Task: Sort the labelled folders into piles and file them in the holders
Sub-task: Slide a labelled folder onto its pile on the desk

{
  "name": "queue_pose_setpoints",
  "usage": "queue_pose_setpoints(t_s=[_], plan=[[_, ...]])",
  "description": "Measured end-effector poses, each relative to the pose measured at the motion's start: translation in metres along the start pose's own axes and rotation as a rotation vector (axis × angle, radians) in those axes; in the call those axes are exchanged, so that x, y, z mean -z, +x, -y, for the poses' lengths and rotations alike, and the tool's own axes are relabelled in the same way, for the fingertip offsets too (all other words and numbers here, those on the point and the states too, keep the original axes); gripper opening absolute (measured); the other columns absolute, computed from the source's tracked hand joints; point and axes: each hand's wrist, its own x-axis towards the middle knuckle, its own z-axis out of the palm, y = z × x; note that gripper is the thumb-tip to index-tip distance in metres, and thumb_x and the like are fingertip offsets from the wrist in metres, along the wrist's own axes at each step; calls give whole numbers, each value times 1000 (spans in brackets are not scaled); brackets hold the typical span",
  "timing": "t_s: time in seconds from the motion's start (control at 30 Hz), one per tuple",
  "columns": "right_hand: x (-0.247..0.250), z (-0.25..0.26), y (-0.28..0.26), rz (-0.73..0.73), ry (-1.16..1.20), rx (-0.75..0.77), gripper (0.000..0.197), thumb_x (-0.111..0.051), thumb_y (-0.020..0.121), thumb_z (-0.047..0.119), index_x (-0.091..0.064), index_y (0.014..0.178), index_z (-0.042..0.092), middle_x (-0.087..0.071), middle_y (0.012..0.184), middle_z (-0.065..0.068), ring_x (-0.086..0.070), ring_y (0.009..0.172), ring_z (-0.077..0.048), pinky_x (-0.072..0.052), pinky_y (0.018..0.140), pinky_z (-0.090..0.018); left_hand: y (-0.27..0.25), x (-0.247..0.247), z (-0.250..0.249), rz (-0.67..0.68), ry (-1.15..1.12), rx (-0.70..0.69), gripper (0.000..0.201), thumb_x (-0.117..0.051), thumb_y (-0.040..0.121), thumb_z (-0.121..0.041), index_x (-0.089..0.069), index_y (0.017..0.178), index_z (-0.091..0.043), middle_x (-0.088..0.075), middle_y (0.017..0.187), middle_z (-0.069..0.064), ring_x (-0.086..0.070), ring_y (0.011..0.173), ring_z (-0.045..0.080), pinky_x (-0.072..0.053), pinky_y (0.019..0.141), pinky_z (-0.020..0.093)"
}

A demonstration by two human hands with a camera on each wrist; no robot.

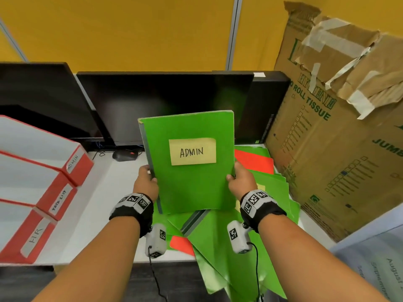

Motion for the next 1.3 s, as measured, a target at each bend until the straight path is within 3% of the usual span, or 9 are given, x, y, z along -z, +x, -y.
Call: queue_pose_setpoints(t_s=[0.13,0.27,0.37,0.43,0.6,0.67,0.83,0.97,1.3], plan=[[-24,12,-7,65,-21,-20,39,-56,90,12,-43,127,13,-63,105,-13,-61,98,-30,-49,85,-34,-3,15,19,-40,-56,59,50,-51,89,2,-27,131,-8,-62,97,12,-61,92,31,-46,82,37],[-67,28,-18,127,12,-41,61,-56,89,9,-27,140,23,-65,102,-10,-63,94,-29,-48,78,-30,6,39,58,-2,68,111,35,-54,87,-1,-43,118,-15,-65,107,19,-63,92,36,-49,75,34],[-96,45,-23,169,-21,-45,40,-56,88,5,-43,124,16,-62,96,-4,-59,85,-23,-45,74,-26,13,63,84,74,211,122,39,-47,86,4,-59,119,-12,-60,119,21,-61,94,36,-42,69,27],[-118,59,-24,232,-79,-13,23,-54,87,3,-57,109,10,-65,105,-7,-62,94,-23,-48,81,-26,17,81,100,150,236,155,49,-51,80,7,-57,124,-14,-58,120,20,-60,73,30,-42,58,24],[-173,91,-32,396,-172,28,38,-50,86,-4,-63,117,13,-62,123,-6,-61,107,-24,-48,87,-24,35,123,148,311,340,210,69,-59,71,13,-52,130,-23,-53,123,23,-55,49,18,-39,36,20],[-189,100,-34,441,-219,52,45,-49,85,-6,-59,124,14,-56,131,-8,-58,114,-25,-45,93,-24,42,135,165,342,392,202,74,-60,69,14,-52,131,-25,-52,126,23,-58,55,22,-40,37,20],[-229,119,-44,509,-296,129,51,-50,80,-9,-58,127,9,-28,145,-13,-44,128,-27,-31,107,-20,55,156,195,349,549,198,77,-56,70,11,-48,136,-27,-30,147,9,-61,102,30,-45,44,18],[-249,126,-51,608,-359,147,52,-51,80,-7,-55,130,7,-27,146,-12,-41,131,-27,-32,110,-25,61,164,207,323,617,216,75,-50,76,10,-43,140,-28,-17,153,7,-46,127,32,-57,82,31],[-258,120,-48,646,-455,168,55,-49,83,-5,-46,137,5,-12,157,-11,-28,141,-25,-31,113,-26,74,153,216,467,763,235,92,-58,74,2,-21,147,-40,3,159,5,-34,137,35,-51,97,40]])
